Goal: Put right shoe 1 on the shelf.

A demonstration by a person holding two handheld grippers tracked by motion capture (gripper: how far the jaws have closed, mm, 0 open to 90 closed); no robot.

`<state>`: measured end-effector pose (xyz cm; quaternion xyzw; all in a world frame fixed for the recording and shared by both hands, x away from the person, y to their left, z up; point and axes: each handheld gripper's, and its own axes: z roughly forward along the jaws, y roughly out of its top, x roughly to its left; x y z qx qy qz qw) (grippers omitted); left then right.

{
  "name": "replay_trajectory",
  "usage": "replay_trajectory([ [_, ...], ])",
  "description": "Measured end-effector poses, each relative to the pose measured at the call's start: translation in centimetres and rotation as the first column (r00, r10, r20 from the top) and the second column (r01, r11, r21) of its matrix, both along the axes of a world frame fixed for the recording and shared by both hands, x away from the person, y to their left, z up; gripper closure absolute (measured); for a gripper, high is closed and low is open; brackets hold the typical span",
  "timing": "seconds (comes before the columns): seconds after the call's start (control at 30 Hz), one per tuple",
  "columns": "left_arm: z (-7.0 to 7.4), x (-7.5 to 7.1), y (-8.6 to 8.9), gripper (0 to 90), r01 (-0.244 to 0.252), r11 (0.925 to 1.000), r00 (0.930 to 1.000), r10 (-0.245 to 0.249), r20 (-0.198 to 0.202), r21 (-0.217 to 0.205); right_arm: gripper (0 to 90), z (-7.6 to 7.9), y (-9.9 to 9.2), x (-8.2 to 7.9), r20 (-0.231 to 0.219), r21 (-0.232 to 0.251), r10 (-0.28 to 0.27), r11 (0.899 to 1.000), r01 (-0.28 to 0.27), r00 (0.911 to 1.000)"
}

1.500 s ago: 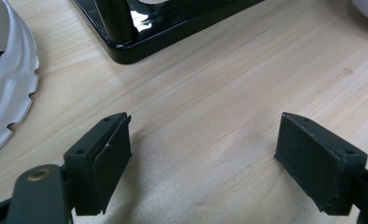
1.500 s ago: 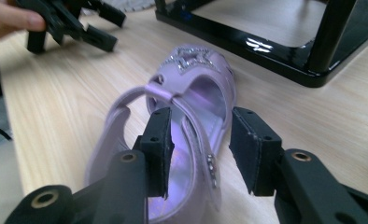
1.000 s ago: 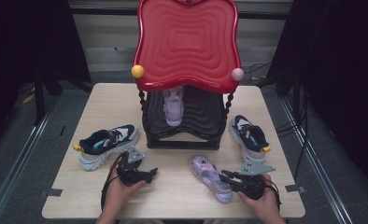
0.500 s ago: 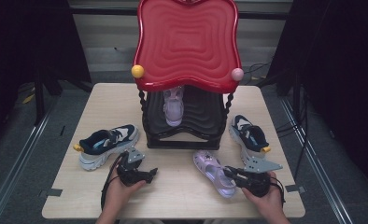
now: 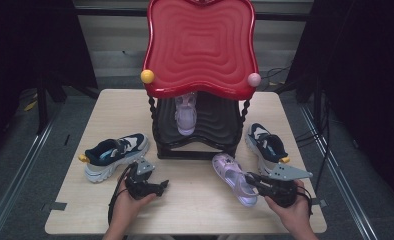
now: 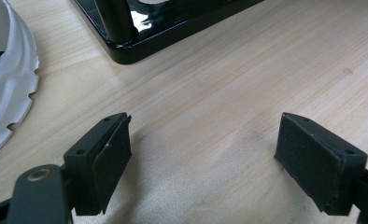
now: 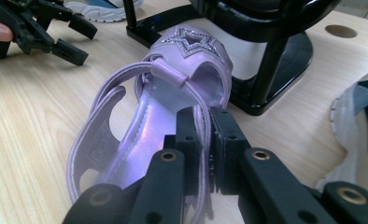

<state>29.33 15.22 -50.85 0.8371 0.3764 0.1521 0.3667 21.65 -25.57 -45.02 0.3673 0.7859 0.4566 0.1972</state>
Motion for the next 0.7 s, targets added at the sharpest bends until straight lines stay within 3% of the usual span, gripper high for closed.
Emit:
replay_trajectory([
  [0.3, 0.0, 0.0, 0.0, 17.7, 0.000, 1.0000, 1.0000, 0.000, 0.000, 0.000, 82.3, 1.4, -0.3, 0.0, 0.006, -0.003, -0.012, 1.000, 0.012, 0.9999],
  [0.7, 0.0, 0.0, 0.0, 17.7, 0.000, 1.0000, 1.0000, 0.000, 0.000, 0.000, 82.4, 2.8, -0.1, -0.6, 0.022, -0.012, 0.041, 0.999, -0.040, 0.9989],
])
